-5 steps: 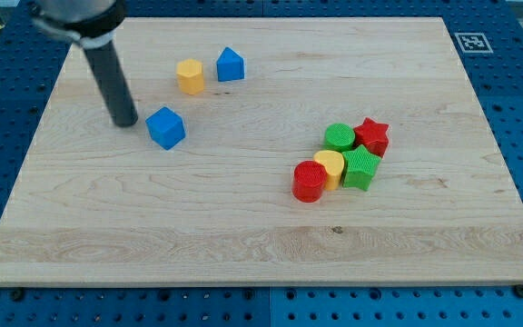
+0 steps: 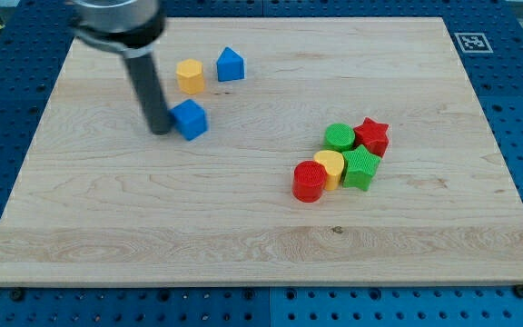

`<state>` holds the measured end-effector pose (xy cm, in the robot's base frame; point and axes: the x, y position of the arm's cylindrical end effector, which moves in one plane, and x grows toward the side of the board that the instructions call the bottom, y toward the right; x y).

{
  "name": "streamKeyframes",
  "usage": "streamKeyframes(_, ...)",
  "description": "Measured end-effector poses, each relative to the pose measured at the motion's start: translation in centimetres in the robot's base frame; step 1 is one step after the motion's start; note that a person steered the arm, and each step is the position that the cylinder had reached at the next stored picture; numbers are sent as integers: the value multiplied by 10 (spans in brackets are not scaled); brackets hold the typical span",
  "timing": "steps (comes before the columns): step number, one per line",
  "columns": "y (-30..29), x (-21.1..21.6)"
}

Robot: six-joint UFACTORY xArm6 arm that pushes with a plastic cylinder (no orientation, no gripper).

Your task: Move blue cube to the center

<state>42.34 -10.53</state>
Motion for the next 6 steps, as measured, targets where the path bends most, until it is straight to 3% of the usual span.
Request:
streamKeyframes(1, 58, 18)
streamKeyframes(2, -12, 8)
streamKeyframes(3, -21, -21)
streamKeyframes(5, 24, -51)
streamKeyframes(6, 59, -26)
